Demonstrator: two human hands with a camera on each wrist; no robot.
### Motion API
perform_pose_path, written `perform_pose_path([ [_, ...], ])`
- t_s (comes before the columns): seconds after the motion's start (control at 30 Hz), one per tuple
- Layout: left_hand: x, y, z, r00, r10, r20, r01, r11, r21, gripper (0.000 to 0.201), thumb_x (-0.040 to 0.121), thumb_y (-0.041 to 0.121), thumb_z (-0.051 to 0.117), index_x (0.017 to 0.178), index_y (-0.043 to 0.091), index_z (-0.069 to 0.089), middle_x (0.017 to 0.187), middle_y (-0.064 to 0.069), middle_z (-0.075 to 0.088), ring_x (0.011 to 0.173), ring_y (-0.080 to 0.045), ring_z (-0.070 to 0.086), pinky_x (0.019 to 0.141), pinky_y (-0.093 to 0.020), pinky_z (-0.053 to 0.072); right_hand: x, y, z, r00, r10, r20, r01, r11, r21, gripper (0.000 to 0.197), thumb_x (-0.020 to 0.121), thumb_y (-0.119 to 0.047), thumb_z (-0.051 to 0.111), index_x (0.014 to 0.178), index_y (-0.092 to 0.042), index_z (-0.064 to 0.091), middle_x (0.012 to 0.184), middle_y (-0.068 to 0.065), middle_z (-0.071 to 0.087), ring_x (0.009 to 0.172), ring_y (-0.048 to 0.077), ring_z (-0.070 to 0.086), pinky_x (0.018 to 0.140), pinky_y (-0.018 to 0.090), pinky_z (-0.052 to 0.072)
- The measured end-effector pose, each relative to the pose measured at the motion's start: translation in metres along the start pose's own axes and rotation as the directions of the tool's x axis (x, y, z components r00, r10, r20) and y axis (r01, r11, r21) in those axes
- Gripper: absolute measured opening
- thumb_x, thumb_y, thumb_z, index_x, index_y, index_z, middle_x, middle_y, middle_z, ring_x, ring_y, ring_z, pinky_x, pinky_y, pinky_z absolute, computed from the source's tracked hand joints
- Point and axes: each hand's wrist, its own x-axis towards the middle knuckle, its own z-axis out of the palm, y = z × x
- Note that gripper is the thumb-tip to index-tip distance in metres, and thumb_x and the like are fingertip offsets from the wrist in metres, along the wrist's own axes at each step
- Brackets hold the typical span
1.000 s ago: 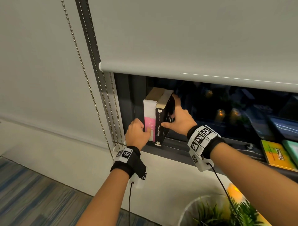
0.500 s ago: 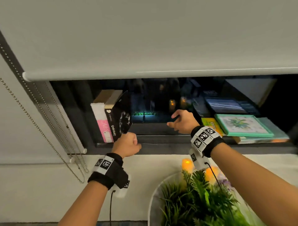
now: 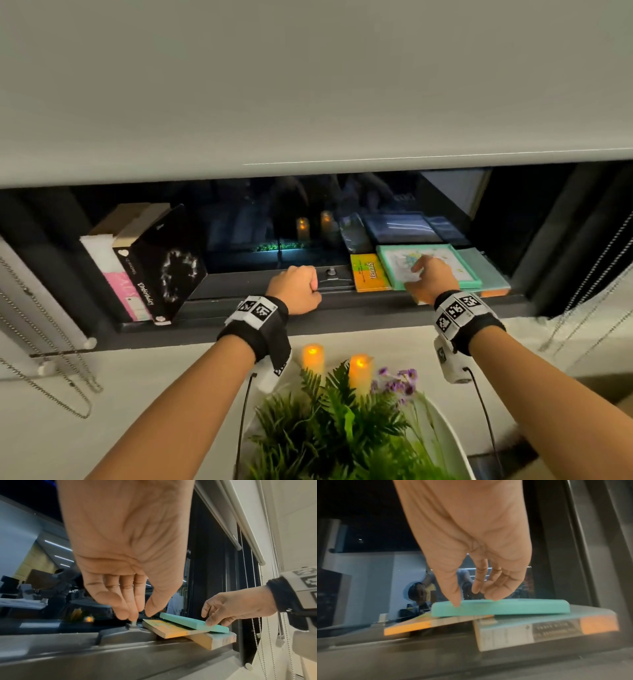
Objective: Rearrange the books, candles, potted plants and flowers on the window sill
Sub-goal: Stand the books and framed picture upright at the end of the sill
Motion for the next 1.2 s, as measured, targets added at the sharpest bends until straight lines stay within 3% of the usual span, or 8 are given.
perform_pose_path([
  [0.23, 0.027, 0.036, 0.029, 0.998, 0.035, 0.059, -0.037, 0.998, 0.043, 0.021, 0.083, 0.023, 0.058, 0.103, 0.02, 0.058, 0.105, -0.002, 0.062, 0.097, -0.025, 0.06, 0.085, -0.041, 0.052, 0.017, 0.039, -0.002, 0.988, 0.144, 0.053, -0.141, 0.989, -0.05, 0.075, 0.069, -0.019, 0.08, 0.129, -0.011, 0.034, 0.132, 0.019, 0.032, 0.102, 0.041, 0.057, 0.088, 0.043, 0.05],
  [0.33, 0.038, 0.047, 0.035, 0.995, 0.032, 0.099, -0.036, 0.998, 0.046, 0.029, 0.085, 0.023, 0.059, 0.113, 0.018, 0.056, 0.113, -0.005, 0.058, 0.101, -0.025, 0.058, 0.088, -0.042, 0.051, 0.025, 0.044, -0.006, 0.994, 0.097, 0.054, -0.091, 0.991, -0.1, 0.071, 0.069, -0.021, 0.082, 0.127, -0.02, 0.041, 0.137, 0.017, 0.026, 0.094, 0.038, 0.061, 0.086, 0.04, 0.051],
  [0.47, 0.052, 0.054, 0.047, 0.986, -0.004, 0.165, 0.003, 1.0, 0.011, 0.045, 0.087, 0.024, 0.061, 0.129, 0.017, 0.047, 0.123, -0.01, 0.053, 0.11, -0.028, 0.054, 0.095, -0.043, 0.048, 0.033, 0.05, -0.01, 0.998, -0.018, 0.06, 0.03, 0.976, -0.216, 0.059, 0.077, -0.022, 0.076, 0.129, -0.024, 0.049, 0.132, 0.013, 0.042, 0.103, 0.034, 0.059, 0.09, 0.04, 0.048],
  [0.57, 0.059, 0.057, 0.056, 0.979, -0.035, 0.203, 0.048, 0.997, -0.059, 0.056, 0.087, 0.023, 0.062, 0.137, 0.018, 0.037, 0.13, -0.014, 0.048, 0.116, -0.029, 0.053, 0.098, -0.042, 0.046, 0.04, 0.051, -0.015, 0.996, -0.081, 0.033, 0.085, 0.989, -0.122, 0.052, 0.08, -0.019, 0.072, 0.129, -0.021, 0.054, 0.129, 0.013, 0.055, 0.113, 0.034, 0.056, 0.095, 0.039, 0.045],
  [0.83, 0.079, 0.066, 0.07, 0.988, -0.086, 0.126, 0.128, 0.915, -0.382, 0.054, 0.082, 0.022, 0.071, 0.129, 0.014, 0.046, 0.117, -0.008, 0.063, 0.103, -0.026, 0.064, 0.092, -0.04, 0.053, 0.041, 0.035, -0.034, 0.976, -0.153, -0.155, 0.171, 0.979, 0.107, 0.037, 0.081, -0.024, 0.073, 0.114, -0.009, 0.065, 0.111, 0.016, 0.066, 0.104, 0.034, 0.061, 0.092, 0.041, 0.049],
  [0.97, 0.083, 0.064, 0.071, 0.978, -0.194, 0.076, 0.203, 0.806, -0.556, 0.038, 0.079, 0.021, 0.073, 0.114, 0.015, 0.059, 0.086, -0.004, 0.064, 0.079, -0.022, 0.068, 0.084, -0.038, 0.057, 0.026, 0.032, -0.017, 0.973, -0.203, -0.108, 0.214, 0.972, 0.1, 0.043, 0.081, -0.031, 0.073, 0.119, -0.012, 0.064, 0.115, 0.011, 0.066, 0.106, 0.03, 0.062, 0.095, 0.041, 0.05],
  [1.03, 0.084, 0.066, 0.067, 0.965, -0.247, 0.091, 0.242, 0.694, -0.678, 0.033, 0.08, 0.015, 0.07, 0.111, 0.01, 0.062, 0.083, -0.007, 0.063, 0.073, -0.019, 0.062, 0.082, -0.035, 0.056, 0.02, 0.032, -0.006, 0.96, -0.266, -0.09, 0.272, 0.96, 0.06, 0.041, 0.082, -0.031, 0.072, 0.119, -0.015, 0.065, 0.116, 0.008, 0.067, 0.107, 0.027, 0.062, 0.094, 0.04, 0.05],
  [1.2, 0.072, 0.064, 0.05, 0.936, -0.231, 0.264, 0.334, 0.356, -0.873, 0.034, 0.086, 0.013, 0.06, 0.118, 0.009, 0.053, 0.108, -0.014, 0.067, 0.104, -0.024, 0.064, 0.078, -0.032, 0.057, 0.012, 0.028, 0.006, 0.936, -0.351, -0.02, 0.349, 0.934, -0.081, 0.042, 0.084, -0.04, 0.066, 0.124, -0.028, 0.06, 0.121, 0.002, 0.065, 0.109, 0.024, 0.06, 0.091, 0.036, 0.051],
])
